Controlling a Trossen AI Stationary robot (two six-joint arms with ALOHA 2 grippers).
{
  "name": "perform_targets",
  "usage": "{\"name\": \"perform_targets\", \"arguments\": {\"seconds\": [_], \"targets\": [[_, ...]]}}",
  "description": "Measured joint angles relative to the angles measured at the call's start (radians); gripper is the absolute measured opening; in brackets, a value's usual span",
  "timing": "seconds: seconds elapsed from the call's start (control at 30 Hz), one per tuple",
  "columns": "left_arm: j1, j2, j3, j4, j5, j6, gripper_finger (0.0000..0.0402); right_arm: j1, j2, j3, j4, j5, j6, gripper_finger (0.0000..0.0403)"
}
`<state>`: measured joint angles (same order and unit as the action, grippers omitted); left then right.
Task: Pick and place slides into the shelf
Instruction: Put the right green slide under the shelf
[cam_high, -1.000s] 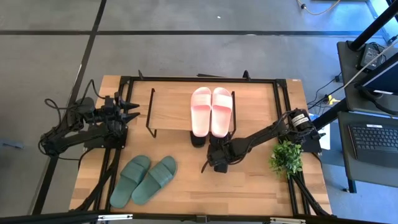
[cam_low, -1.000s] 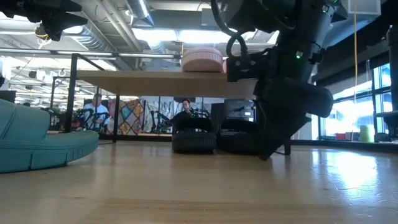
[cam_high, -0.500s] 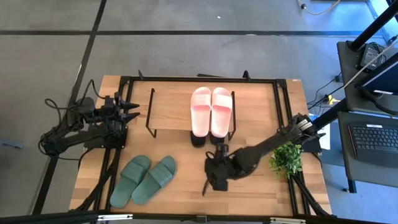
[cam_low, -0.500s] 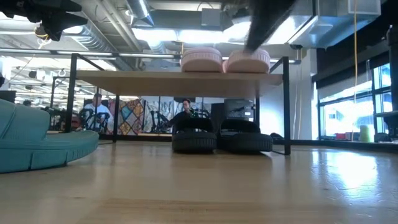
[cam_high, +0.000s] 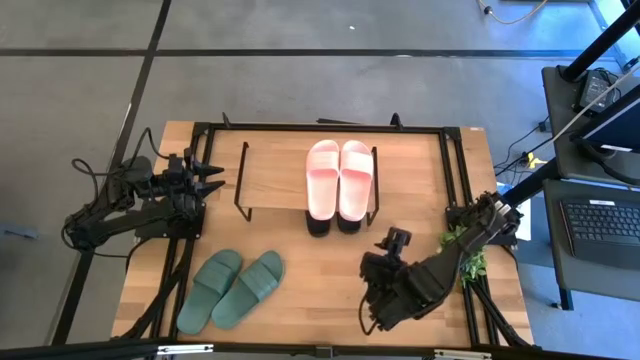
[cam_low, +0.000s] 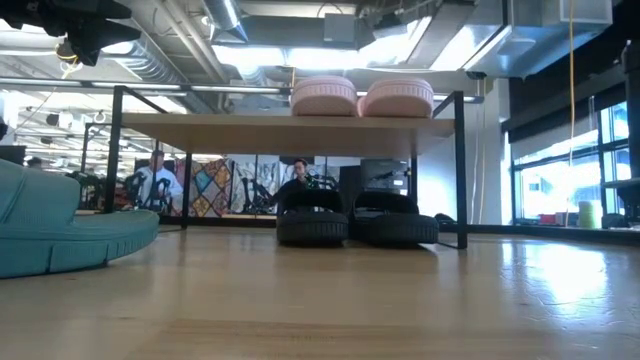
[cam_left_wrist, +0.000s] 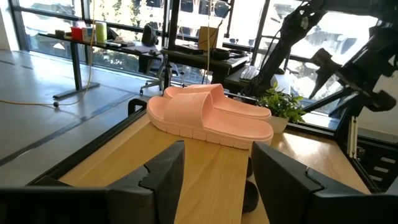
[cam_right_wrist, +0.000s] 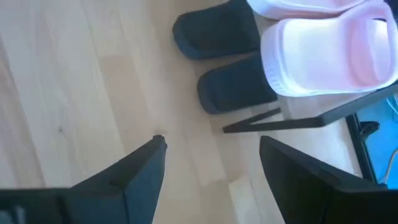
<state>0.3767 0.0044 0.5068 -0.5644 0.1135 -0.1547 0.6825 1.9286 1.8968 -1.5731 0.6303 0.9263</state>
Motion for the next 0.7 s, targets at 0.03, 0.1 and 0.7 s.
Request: {"name": "perform_targets", "arguments": {"seconds": [0.03,0.1,0.7], "targets": [[0.000,0.000,0.000,0.000,0.000,0.000,0.0179,0.002,-0.011,-0.026,0.015,0.002,0.001,0.0259],[0.000,0.000,0.000,0.000,0.000,0.000,0.0179,0.003,-0.044,-0.087,0.046,0.001,-0.001,0.0259],[0.000,0.000,0.000,0.000,0.000,0.000,0.0179,-0.220,-0.806,-1.156,0.922,-0.232,-0.373,0.0259]]}}
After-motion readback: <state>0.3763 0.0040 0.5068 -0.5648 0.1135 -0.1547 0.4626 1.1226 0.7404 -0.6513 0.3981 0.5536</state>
